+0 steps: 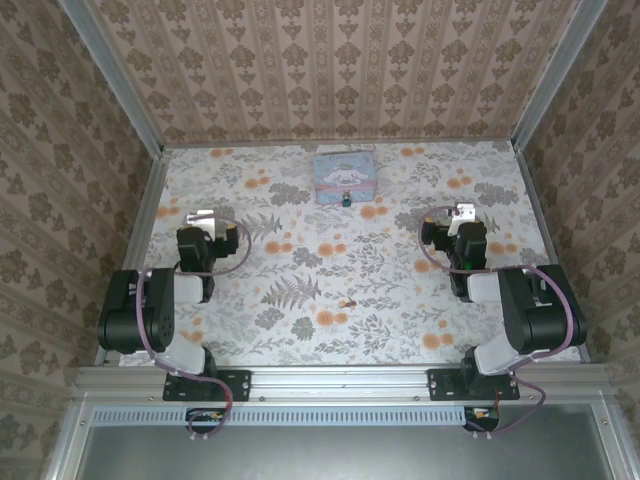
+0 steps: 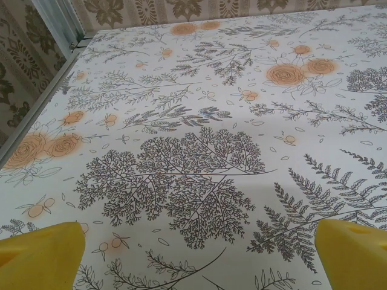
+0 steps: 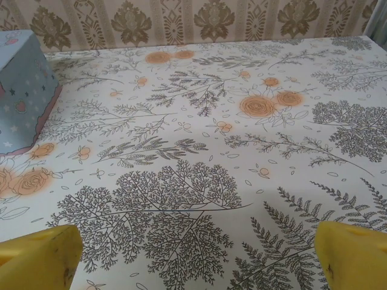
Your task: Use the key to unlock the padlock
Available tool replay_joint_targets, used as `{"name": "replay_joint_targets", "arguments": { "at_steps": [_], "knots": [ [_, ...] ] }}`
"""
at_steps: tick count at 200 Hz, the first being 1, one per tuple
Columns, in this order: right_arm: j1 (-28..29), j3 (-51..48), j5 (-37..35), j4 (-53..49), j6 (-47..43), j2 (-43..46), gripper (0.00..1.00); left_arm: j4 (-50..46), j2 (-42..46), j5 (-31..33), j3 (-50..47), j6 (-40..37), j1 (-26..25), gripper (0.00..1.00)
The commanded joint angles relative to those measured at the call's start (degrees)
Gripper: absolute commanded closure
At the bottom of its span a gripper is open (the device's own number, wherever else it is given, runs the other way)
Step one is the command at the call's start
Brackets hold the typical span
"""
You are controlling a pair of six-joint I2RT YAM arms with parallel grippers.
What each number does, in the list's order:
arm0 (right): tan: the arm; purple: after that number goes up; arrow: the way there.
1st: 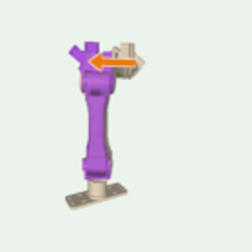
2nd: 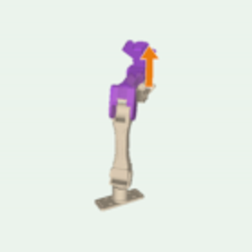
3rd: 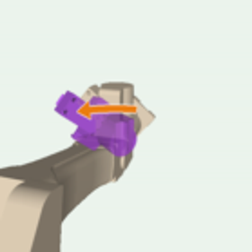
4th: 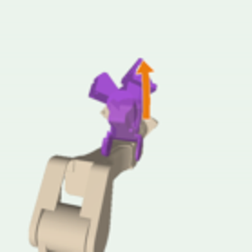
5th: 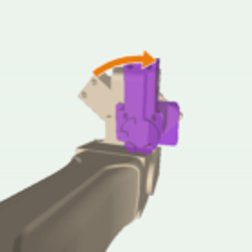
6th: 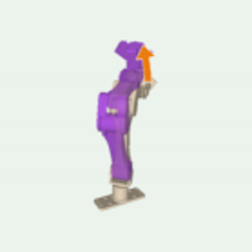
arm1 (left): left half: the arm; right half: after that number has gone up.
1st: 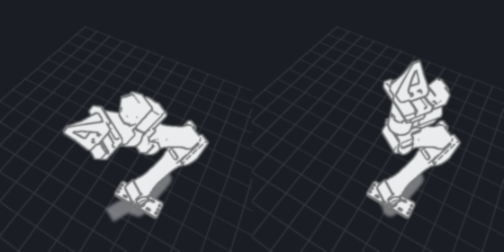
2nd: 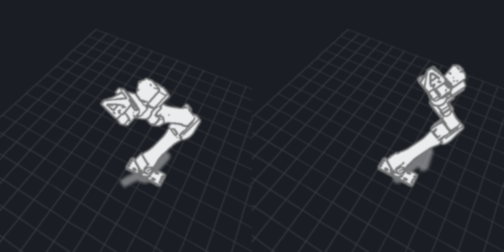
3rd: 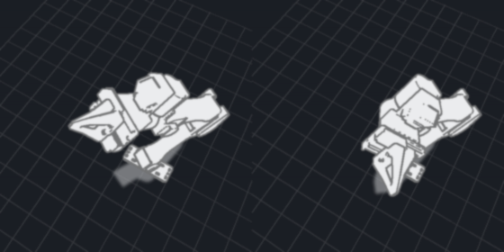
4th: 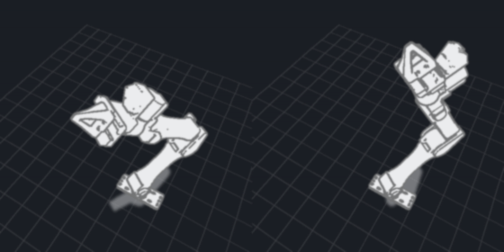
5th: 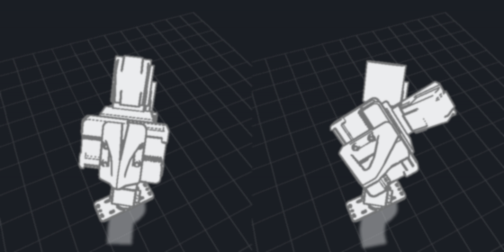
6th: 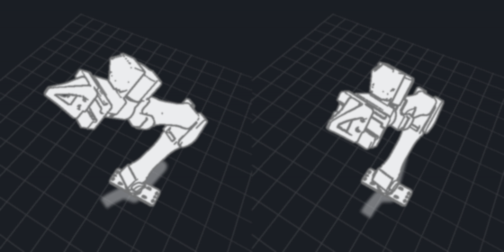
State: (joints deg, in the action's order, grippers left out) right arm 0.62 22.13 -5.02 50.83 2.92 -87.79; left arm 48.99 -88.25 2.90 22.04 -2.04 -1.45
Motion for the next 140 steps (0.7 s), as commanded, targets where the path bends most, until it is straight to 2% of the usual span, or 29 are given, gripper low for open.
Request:
{"name": "replay_joint_targets", "arguments": {
  "at_steps": [1, 110, 127, 140],
  "knots": [
    [-0.01, 0.74, 2.13, -0.37, -0.90, -0.13, 0.00, -0.32, 0.26, -0.88, 1.34, -0.56, 0.22, 0.00],
    [-0.21, 0.16, 1.61, -0.10, -0.41, 1.33, 0.01, -0.36, 1.19, -0.81, 1.08, -0.81, 0.06, 0.00],
    [0.04, 1.94, -0.24, -9.34, 0.26, 7.59, 0.00, -4.01, 4.02, 0.90, 1.80, -1.22, -0.82, 0.00],
    [-0.16, 5.11, -1.21, -18.89, 1.97, 13.35, 0.00, -11.07, 6.36, 2.10, 4.21, -0.44, -0.86, 0.00]
  ]
}}
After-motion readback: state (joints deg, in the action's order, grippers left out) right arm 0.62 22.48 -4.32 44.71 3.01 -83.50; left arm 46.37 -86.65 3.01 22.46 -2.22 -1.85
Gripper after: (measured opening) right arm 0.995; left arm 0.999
